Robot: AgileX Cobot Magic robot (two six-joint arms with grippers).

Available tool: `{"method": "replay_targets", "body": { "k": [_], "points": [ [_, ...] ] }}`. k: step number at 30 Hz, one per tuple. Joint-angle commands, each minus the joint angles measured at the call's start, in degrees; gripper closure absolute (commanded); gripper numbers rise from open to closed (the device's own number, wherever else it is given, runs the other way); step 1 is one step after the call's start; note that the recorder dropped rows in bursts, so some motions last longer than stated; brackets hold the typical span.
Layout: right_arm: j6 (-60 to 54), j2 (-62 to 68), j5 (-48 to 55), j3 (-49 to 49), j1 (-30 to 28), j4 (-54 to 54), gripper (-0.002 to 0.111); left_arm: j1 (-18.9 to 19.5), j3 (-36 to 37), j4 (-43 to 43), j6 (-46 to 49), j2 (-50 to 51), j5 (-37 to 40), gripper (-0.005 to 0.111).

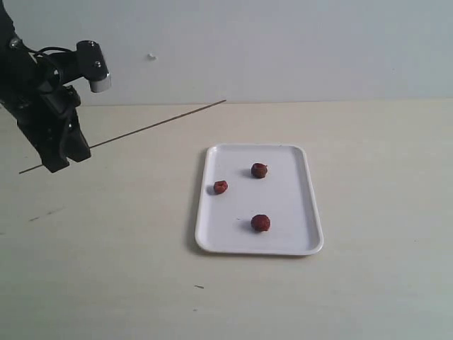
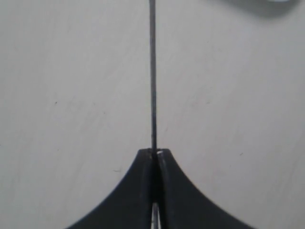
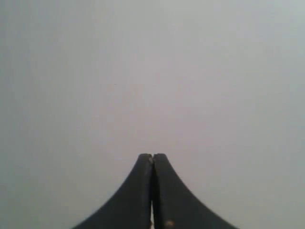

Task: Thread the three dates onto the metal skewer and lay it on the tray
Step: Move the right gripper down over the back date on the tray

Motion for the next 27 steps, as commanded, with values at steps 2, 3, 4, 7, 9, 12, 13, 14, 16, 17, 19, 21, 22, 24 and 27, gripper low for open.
{"method": "replay_targets", "body": {
  "k": [2, 3, 4, 7, 9, 12, 13, 14, 16, 17, 19, 21, 22, 24, 27],
  "points": [
    [-13.1, 26.3, 19.4, -19.2, -0.3, 2.3, 0.108, 0.1, 0.3, -1.3, -0.6, -0.6, -0.6, 0.107],
    [-14.3, 31.5, 25.5, -23.3, -0.3, 2.2, 0.108, 0.1, 0.3, -1.4, -0.6, -0.6, -0.6, 0.107],
    [-14.5, 35.6, 30.5, -26.6, -0.3, 2.0, 0.108, 0.1, 0.3, -1.4, -0.6, -0.6, -0.6, 0.107],
    [-14.3, 49.1, 48.1, -38.1, -0.2, 0.7, 0.108, 0.1, 0.3, -1.4, -0.6, -0.6, -0.6, 0.107],
    [-14.0, 57.8, 57.3, -45.5, -0.2, 0.5, 0.108, 0.1, 0.3, -1.3, -0.6, -0.6, -0.7, 0.107],
    [-13.5, 68.9, 67.1, -55.2, -0.1, -0.4, 0.108, 0.8, 0.3, -0.7, -0.6, -0.6, -1.0, 0.107],
    [-12.4, 71.6, 69.8, -57.4, 0.2, -1.8, 0.108, 1.0, 0.3, -0.7, -0.6, -0.6, -1.0, 0.107],
    [-10.8, 75.3, 72.2, -60.7, 0.9, -4.1, 0.108, 1.4, 0.3, -0.7, -0.7, -0.6, -1.0, 0.107],
    [-7.0, 80.0, 76.0, -64.7, 2.4, -9.8, 0.108, 2.0, 0.3, -0.7, -0.8, -0.6, -1.0, 0.107],
    [-4.6, 83.2, 78.0, -67.5, 3.8, -14.0, 0.108, 2.4, 0.3, -0.7, -0.8, -0.6, -0.9, 0.107],
    [-1.4, 87.8, 80.1, -71.7, 5.9, -18.9, 0.108, 3.0, 0.3, -0.7, -0.8, -0.6, -0.9, 0.107],
    [0.9, 92.2, 81.2, -76.1, 8.1, -21.7, 0.108, 3.4, 0.3, -0.7, -0.8, -0.6, -0.9, 0.107],
    [0.9, 93.8, 81.5, -77.8, 8.8, -21.7, 0.108, 3.6, 0.3, -0.7, -0.8, -0.6, -0.9, 0.107],
    [0.9, 97.5, 82.8, -82.2, 10.6, -21.3, 0.108, 3.6, 0.3, -0.7, -0.8, -0.6, -0.8, 0.107],
    [0.9, 102.4, 84.7, -88.9, 12.5, -21.3, 0.108, 3.6, 0.3, -0.7, -0.8, -0.6, -0.8, 0.107]
  ]
}}
